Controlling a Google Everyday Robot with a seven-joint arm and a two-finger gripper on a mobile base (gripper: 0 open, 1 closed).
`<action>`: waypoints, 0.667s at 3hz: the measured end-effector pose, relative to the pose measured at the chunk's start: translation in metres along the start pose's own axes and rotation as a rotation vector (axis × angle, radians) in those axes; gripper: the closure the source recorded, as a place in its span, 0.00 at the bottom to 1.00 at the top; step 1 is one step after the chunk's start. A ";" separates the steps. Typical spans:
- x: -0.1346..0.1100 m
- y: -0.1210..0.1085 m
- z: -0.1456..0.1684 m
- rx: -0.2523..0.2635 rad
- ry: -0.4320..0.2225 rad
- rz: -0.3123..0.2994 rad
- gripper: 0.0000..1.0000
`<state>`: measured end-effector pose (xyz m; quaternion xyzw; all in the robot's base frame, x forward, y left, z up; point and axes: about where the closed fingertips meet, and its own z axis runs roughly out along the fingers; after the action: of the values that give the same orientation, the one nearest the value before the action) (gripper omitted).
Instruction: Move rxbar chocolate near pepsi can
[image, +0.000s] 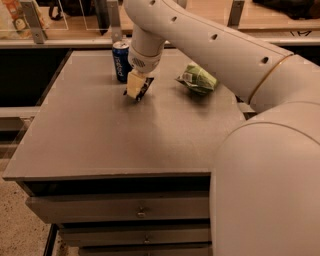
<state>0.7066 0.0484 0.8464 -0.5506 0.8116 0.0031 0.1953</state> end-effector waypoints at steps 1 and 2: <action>-0.002 -0.004 0.003 -0.009 -0.008 0.069 1.00; -0.002 -0.006 0.009 -0.019 -0.049 0.135 1.00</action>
Offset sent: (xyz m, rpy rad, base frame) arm 0.0170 0.0013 -0.0059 0.1827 0.0184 -0.1749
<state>0.7157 0.0503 0.8398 -0.4961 0.8418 0.0373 0.2093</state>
